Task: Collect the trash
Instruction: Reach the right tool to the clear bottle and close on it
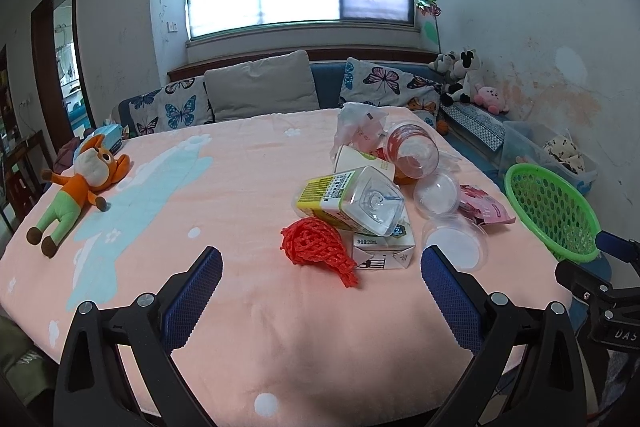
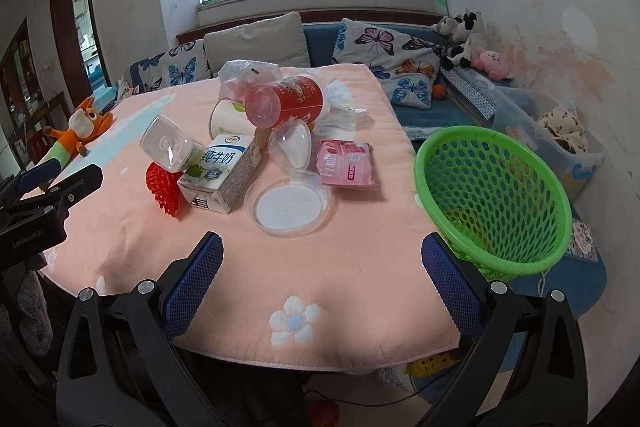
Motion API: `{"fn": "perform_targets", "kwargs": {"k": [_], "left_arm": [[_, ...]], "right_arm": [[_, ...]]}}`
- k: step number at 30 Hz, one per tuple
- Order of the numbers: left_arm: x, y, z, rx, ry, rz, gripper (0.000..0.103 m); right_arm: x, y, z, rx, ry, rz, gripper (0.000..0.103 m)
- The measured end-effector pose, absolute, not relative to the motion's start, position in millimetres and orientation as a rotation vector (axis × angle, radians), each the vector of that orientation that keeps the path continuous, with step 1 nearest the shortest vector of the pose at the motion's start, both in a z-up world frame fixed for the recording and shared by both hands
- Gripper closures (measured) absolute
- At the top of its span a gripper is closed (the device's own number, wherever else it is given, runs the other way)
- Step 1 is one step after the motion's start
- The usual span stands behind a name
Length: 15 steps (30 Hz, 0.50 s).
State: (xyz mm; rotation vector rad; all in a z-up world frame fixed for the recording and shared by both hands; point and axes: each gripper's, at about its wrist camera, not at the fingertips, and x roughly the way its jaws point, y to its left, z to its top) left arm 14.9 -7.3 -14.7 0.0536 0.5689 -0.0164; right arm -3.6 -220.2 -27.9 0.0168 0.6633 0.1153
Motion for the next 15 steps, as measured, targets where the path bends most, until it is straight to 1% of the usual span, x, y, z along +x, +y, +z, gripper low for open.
{"fn": "perform_targets", "kwargs": {"k": [15], "left_arm": [[34.2, 33.2, -7.7, 0.000, 0.582, 0.056, 0.007]], "right_arm": [[14.0, -211.0, -23.2, -0.008, 0.656, 0.181, 0.004]]}}
